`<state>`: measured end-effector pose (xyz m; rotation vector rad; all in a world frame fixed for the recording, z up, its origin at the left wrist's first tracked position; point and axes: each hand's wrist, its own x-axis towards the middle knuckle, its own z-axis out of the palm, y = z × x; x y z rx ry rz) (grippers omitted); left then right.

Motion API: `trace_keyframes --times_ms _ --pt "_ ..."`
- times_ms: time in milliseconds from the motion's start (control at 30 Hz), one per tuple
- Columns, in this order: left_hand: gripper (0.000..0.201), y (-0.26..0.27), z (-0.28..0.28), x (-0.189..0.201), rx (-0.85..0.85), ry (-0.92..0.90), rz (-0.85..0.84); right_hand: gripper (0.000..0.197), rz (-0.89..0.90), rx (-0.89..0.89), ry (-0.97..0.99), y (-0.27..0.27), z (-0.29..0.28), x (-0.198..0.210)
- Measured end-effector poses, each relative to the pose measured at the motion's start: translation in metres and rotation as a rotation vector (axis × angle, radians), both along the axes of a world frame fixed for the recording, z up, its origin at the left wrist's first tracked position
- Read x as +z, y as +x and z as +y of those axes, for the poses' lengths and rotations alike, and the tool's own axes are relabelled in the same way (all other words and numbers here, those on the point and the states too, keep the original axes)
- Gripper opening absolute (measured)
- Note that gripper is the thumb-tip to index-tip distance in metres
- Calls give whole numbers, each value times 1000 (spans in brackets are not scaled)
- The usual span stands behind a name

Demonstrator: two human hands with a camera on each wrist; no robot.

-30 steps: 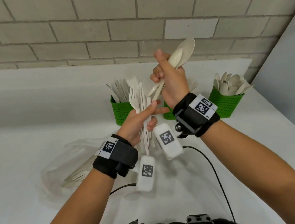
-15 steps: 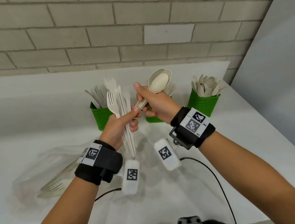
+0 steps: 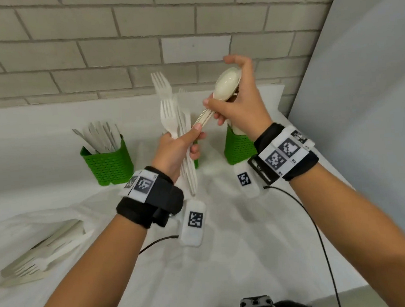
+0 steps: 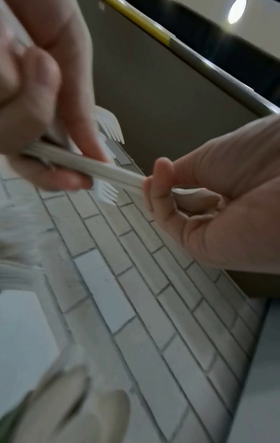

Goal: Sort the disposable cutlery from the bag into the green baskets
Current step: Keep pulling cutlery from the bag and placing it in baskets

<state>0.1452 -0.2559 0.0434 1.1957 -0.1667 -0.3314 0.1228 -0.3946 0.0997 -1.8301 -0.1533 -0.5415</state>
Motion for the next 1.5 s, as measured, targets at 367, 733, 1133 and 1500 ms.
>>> trace_keyframes --times_ms 367,733,1133,1500 --pt "6 18 -116 -19 116 304 -38 45 -18 -319 -201 20 -126 6" --pt "22 44 -138 -54 360 299 77 41 148 -110 -372 49 -136 -11" --pt "26 53 -136 -62 250 277 96 30 145 -119 -802 60 -129 -56" --pt "17 34 -119 -44 159 43 101 49 395 90 -833 52 -127 -61"
